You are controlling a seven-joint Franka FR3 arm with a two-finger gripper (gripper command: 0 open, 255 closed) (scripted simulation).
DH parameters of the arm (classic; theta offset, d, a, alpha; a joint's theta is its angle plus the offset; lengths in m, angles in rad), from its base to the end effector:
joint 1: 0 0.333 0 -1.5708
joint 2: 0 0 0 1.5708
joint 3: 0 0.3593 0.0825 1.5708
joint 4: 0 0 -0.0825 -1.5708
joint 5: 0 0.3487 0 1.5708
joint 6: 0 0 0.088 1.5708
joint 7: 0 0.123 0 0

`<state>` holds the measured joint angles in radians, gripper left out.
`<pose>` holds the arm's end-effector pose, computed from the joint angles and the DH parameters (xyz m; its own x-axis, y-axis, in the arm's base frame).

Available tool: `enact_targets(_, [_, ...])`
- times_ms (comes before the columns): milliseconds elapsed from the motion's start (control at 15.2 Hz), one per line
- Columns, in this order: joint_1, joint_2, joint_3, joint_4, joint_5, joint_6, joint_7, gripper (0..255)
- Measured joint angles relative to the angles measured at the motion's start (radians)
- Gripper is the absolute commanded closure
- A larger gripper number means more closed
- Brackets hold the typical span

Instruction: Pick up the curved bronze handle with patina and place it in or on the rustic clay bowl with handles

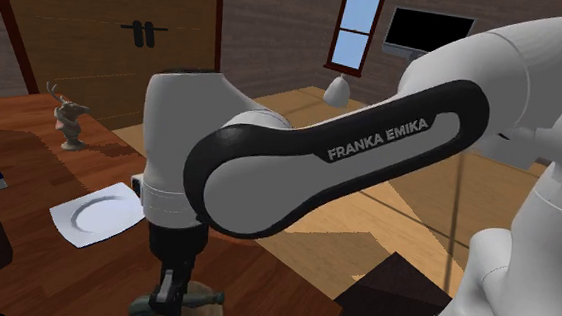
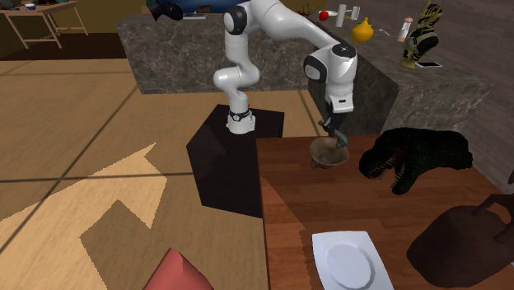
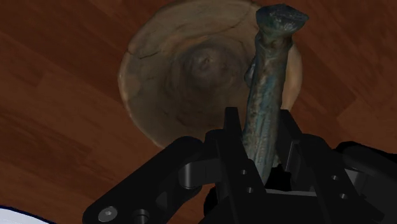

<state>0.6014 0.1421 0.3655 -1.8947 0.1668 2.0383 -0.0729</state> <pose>0.3208 0.4693 0.4777 0.5735 0.8190 0.0158 0.8047 -0.5596 -0.1981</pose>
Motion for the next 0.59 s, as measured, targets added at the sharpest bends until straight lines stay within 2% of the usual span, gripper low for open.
enact_targets(594, [0.005,0.045,-0.001,-0.073,-0.007,0.114,-0.011,255])
